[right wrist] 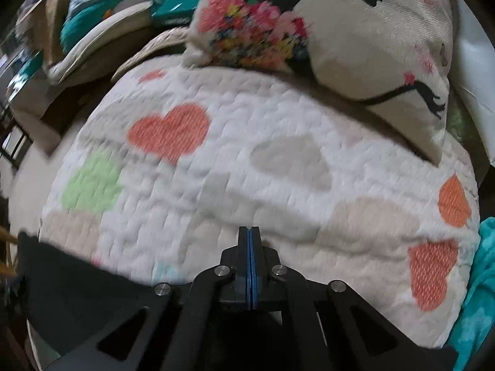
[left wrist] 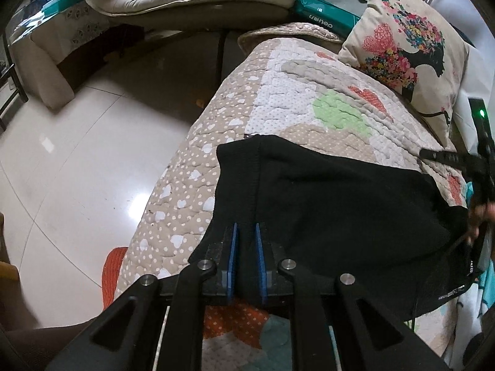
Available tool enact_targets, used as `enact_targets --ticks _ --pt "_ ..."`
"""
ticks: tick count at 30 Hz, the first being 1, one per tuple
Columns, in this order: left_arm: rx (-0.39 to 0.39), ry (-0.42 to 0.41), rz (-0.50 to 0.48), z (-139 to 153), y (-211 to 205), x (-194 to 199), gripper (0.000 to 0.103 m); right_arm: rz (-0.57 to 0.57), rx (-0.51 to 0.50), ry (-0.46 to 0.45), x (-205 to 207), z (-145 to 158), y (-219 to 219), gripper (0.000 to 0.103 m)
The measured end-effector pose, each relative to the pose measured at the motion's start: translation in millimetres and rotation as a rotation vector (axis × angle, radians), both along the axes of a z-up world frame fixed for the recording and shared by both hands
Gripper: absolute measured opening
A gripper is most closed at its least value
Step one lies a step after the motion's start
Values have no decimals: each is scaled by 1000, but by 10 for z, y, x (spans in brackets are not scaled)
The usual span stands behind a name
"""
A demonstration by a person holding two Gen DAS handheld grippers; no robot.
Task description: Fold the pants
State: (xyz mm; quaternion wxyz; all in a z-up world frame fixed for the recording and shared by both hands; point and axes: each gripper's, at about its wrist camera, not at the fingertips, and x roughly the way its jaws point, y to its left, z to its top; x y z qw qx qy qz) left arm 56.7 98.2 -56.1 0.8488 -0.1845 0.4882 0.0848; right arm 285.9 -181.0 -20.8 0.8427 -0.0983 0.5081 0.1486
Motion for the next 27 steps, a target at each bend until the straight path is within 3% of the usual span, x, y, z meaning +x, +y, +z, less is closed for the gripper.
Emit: enact_targets --ticks 3,6,7,8,10,14,19,20,21,22,27 --pt "3 3 3 0 3 9 13 -42 -39 -27 142 3 54 1" --pt "-9 4 10 9 14 5 13 -61 23 -5 155 40 9 5" --pt "-12 4 11 12 15 0 13 -49 35 7 129 54 -10 19" --pt "-18 4 13 21 22 -7 14 -29 46 20 83 70 -32 51" --pt "-30 5 18 30 41 -15 14 10 68 23 -57 113 -75 80" --pt "-54 4 25 46 52 -31 15 109 80 77 -338 26 -107 80" --pt "-44 2 17 52 29 -38 15 167 -5 93 -513 -291 -54 75" --pt "-43 2 17 50 31 -38 15 171 -1 81 -536 -279 -34 51" --pt "-41 3 18 47 30 -36 15 171 32 89 -540 -241 -24 32" --pt "-39 5 19 43 27 -36 15 160 42 100 -528 -218 -19 24" --pt "-34 8 19 38 13 -30 16 125 -9 61 -454 -174 45 15"
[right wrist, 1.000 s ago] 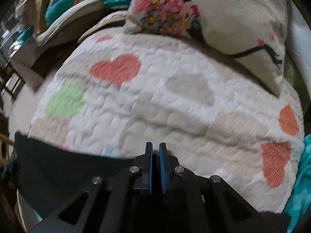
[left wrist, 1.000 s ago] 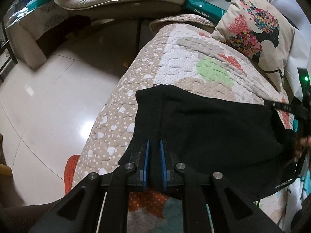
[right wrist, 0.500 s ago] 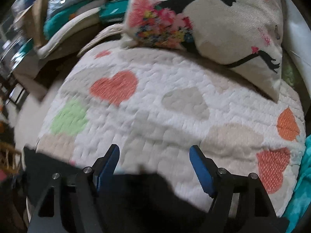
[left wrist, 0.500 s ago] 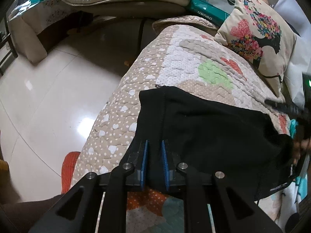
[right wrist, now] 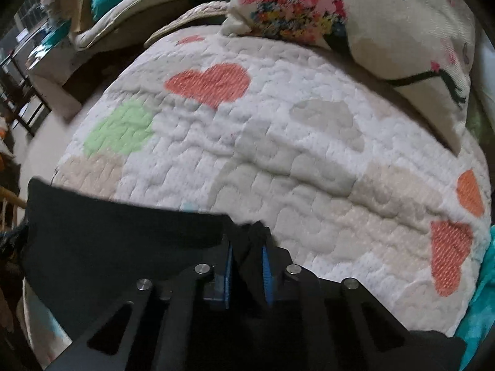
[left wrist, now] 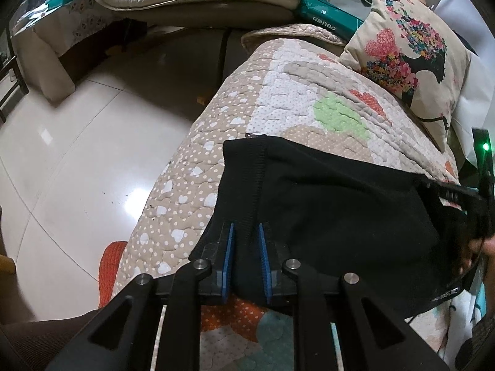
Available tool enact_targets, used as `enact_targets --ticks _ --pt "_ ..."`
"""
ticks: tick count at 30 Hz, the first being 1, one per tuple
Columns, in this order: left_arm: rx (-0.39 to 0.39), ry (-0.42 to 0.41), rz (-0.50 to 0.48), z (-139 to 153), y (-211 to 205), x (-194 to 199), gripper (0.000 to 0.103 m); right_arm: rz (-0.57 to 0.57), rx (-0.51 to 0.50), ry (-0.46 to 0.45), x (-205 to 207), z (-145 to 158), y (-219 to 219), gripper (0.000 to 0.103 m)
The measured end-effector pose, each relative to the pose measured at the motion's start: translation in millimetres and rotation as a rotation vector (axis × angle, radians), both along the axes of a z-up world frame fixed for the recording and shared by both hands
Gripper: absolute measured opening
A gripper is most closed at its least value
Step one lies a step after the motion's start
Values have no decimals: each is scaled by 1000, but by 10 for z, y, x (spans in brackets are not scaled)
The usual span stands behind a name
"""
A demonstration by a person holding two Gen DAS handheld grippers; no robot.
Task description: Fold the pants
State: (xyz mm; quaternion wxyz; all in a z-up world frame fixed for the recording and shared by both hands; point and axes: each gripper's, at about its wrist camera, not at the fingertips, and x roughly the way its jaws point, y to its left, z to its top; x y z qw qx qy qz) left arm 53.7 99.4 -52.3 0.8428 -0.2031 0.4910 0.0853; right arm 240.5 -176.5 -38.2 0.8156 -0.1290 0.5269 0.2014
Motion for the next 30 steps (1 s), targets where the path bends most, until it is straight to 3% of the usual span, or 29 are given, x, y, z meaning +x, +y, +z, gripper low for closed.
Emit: enact_targets --ticks 3,5,9,12,14,16,19,24,26,28,30 --pt "1 0 1 -3 -4 3 16 -64 2 -12 175 -1 6 13" --pt "6 4 1 -10 -1 8 16 -110 -31 -33 292 -13 2 1" --pt "9 12 3 -8 3 19 17 -188 -82 -80 395 45 11 2" --pt "-4 10 6 17 22 6 18 -221 -43 -100 262 248 -108 14" --pt "-23 7 10 30 46 -4 22 -234 19 -109 63 405 -260 47" --pt "-33 -2 12 55 49 -22 23 -255 83 -104 -157 527 -493 59" --pt "-34 -11 2 80 23 -49 25 -320 154 -44 -416 571 -917 59" --pt "-62 -31 12 104 106 -89 25 -529 52 -30 -579 378 -1723 57" --pt "-71 -48 41 124 225 -128 26 -605 160 -6 -597 290 -2006 49" --pt "-86 -50 109 101 449 -205 27 -649 218 -34 -665 341 -2039 52" --pt "-114 -24 178 18 647 -275 27 -637 192 -79 -713 452 -1880 54"
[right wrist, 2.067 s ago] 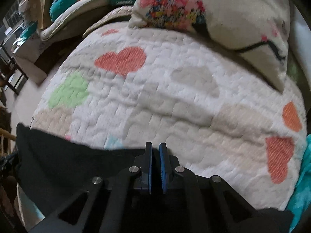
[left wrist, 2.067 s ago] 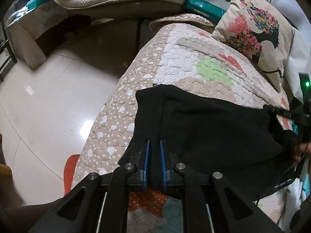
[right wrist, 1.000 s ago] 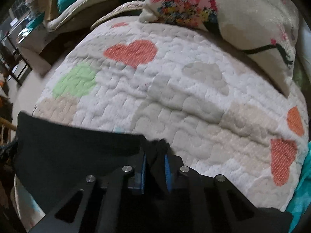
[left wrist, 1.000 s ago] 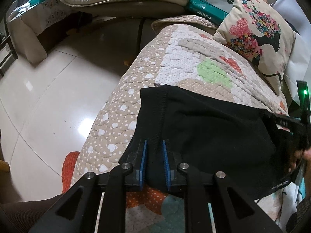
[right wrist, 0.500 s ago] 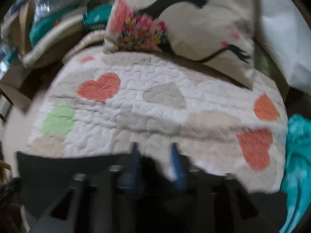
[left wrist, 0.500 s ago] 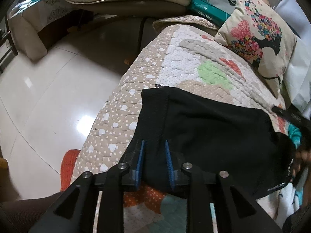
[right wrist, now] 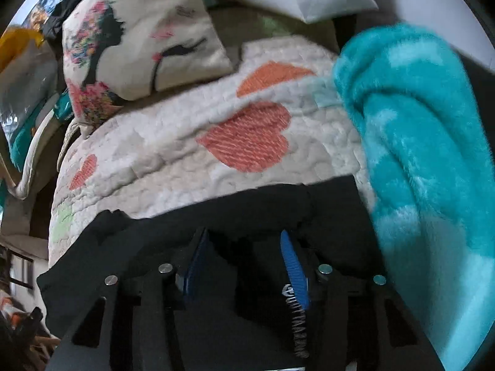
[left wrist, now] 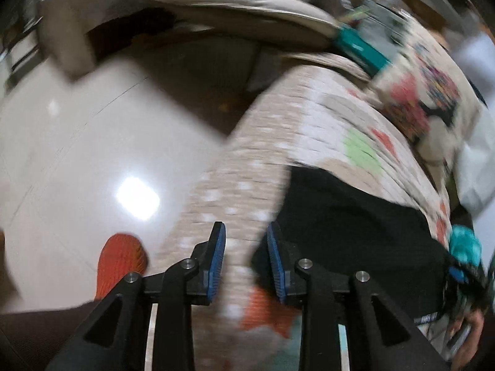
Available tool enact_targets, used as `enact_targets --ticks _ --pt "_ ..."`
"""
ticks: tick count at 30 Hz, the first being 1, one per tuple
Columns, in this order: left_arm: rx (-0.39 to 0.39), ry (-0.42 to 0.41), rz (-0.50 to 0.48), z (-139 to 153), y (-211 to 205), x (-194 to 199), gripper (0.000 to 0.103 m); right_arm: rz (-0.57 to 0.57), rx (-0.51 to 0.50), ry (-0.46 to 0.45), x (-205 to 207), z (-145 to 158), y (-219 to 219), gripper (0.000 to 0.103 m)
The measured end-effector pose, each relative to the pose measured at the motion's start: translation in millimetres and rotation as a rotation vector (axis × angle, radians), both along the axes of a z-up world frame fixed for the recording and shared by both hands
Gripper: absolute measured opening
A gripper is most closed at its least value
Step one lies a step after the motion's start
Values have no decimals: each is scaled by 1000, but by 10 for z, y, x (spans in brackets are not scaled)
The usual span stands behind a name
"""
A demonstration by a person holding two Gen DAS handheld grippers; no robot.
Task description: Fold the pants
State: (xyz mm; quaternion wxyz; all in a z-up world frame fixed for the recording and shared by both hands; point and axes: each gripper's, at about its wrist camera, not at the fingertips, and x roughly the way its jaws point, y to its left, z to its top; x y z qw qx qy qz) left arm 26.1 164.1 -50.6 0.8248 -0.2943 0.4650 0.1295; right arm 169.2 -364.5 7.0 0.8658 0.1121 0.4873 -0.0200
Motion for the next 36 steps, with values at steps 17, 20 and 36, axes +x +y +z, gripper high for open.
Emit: enact_targets --ticks 17,20,36 --pt "-282 -76 -76 -239 -352 -82 41 857 -11 45 -10 150 3153 64" --pt "-301 -73 -68 -240 -356 -79 41 951 -68 73 1 25 3584 64" --pt "-293 -136 136 -34 67 -361 44 1165 -157 227 161 -461 4398 67"
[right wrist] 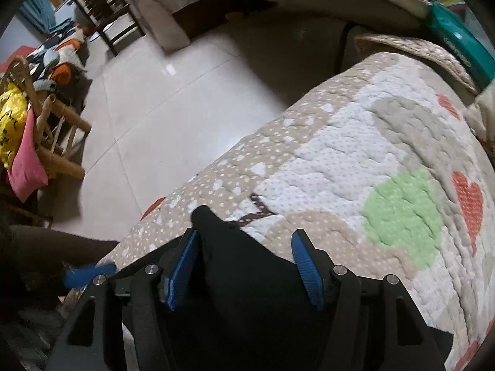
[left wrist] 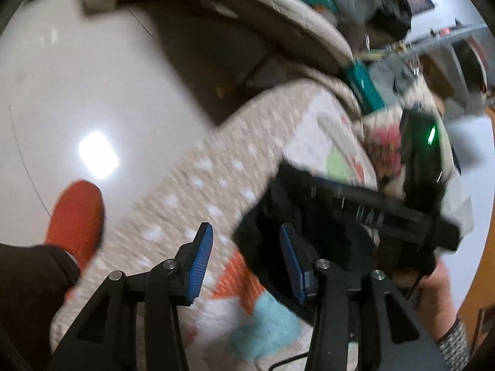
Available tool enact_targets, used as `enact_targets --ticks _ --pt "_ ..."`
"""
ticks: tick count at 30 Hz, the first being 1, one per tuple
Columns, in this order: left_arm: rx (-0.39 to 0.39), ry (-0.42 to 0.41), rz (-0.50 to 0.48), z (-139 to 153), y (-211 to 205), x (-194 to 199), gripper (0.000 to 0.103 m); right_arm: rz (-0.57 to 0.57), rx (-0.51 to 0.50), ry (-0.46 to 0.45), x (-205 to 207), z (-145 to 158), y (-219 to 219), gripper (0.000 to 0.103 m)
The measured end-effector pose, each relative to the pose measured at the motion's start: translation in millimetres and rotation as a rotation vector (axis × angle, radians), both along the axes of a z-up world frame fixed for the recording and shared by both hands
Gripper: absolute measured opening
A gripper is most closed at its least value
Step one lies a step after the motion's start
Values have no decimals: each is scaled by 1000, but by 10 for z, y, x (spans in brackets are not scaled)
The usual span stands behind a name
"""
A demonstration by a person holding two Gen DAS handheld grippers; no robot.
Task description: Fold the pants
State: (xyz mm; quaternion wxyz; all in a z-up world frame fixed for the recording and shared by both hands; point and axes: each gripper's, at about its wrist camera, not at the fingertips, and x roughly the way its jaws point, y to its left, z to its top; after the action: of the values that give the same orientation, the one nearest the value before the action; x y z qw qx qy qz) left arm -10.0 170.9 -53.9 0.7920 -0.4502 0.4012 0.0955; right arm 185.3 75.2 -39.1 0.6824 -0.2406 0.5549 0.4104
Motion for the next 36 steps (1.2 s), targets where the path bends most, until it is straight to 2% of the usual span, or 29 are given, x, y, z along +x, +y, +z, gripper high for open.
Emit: enact_targets --ticks 3,9,16,18,19,20,21,22,24,27,30,36 --pt "39 -22 -6 62 23 2 47 24 -13 23 -16 -66 68 67" --pt "82 37 -119 -75 -248 216 47 4 9 83 65 -79 90 67" --pt "134 73 -152 -274 -382 400 48 64 -38 40 -94 -116 211 67" --pt "170 66 -181 -261 -435 431 48 84 -56 6 -163 -130 245 59" --pt "184 69 -197 -249 -452 443 44 92 -74 -27 -197 -137 258 48" --pt "181 63 -219 -230 -463 454 29 94 -85 -52 -225 -135 263 40" --pt "165 55 -237 -207 -467 460 16 90 -83 -55 -236 -124 260 37" --pt "147 43 -251 -182 -474 467 15 83 -79 -59 -242 -101 248 30" --pt "126 32 -258 -132 -481 453 13 69 -69 -83 -264 -31 211 27" --pt "-16 -13 -267 -63 -464 402 13 53 -41 -104 -311 107 139 23" --pt "7 -55 -289 108 -552 383 13 32 3 -122 -348 267 21 23" --pt "-4 -85 -345 302 -844 508 13 -53 102 -141 -302 586 -462 22"
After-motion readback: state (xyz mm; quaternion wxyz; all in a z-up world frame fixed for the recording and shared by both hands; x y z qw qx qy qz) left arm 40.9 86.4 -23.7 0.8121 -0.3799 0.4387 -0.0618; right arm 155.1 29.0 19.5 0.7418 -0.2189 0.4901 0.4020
